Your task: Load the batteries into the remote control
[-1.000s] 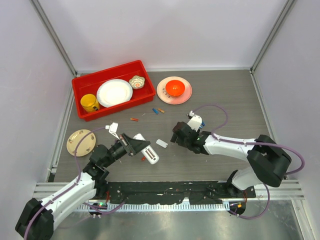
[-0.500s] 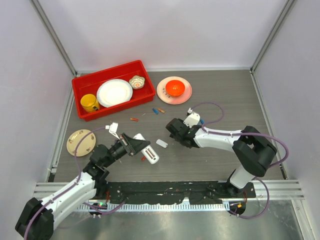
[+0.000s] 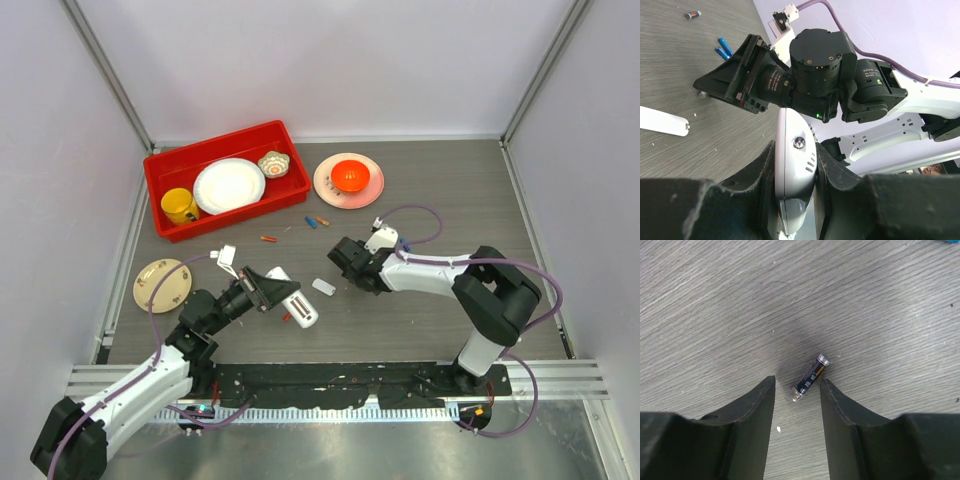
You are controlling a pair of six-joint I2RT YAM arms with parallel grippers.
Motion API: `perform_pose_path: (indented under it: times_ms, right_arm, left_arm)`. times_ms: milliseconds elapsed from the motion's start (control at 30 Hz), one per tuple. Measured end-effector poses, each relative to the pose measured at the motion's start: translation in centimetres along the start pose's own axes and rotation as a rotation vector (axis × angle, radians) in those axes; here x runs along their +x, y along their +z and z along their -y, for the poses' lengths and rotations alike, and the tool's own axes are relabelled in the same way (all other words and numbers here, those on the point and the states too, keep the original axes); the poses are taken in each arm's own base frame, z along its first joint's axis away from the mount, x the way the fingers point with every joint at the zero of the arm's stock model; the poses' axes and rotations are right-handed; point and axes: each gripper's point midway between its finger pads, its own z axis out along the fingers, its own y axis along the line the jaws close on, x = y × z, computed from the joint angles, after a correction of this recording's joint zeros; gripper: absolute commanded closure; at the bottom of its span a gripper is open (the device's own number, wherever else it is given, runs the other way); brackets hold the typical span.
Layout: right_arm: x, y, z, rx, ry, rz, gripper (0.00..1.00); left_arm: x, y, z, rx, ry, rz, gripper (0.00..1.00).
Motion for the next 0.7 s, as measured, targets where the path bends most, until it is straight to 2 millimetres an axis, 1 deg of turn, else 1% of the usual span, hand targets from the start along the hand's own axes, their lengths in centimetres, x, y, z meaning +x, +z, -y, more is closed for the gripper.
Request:
perform_pose_path:
  times_ms: [67,100,267,300,433,633,667,700]
  right_arm:
    - [0.03,0.09,-0.07,0.002,-0.006,-0.001,0.6]
    - [0.07,0.17,-0.14,0.003,-0.013,-0.003,0.64]
    - [0.15,0.37,-0.72,-0.009,-0.048,-0.009,0.68]
    - [0.18,0.4,-0.72,-0.009,-0.055,-0.009,0.71]
    - [0.2,0.39,-0.49,-0.008,-0.096,-0.011,0.76]
    - [0.28,0.32,-0.22,-0.013,-0.188,-0.02,0.77]
    - [0.34,0.25,-0.18,-0.016,-0.222,-0.027,0.76]
    - [0.39,0.19,-0.1,-0.017,-0.247,-0.033,0.73]
  left_arm:
    - [0.0,0.0,-0.01,0.0,0.0,0.0,1.0]
    - [0.02,0.0,-0.04,-0.002,-0.001,-0.001,1.0]
    - [0.08,-0.02,-0.15,-0.006,-0.002,-0.003,1.0]
    - [0.08,-0.02,-0.15,-0.007,-0.002,-0.003,1.0]
    - [0.09,-0.02,-0.17,-0.007,-0.003,-0.003,1.0]
    - [0.13,0.02,-0.29,-0.011,-0.005,-0.005,1.0]
    - [0.17,0.03,-0.37,-0.014,-0.006,-0.007,1.0]
    - [0.18,0.04,-0.41,-0.016,-0.007,-0.007,1.0]
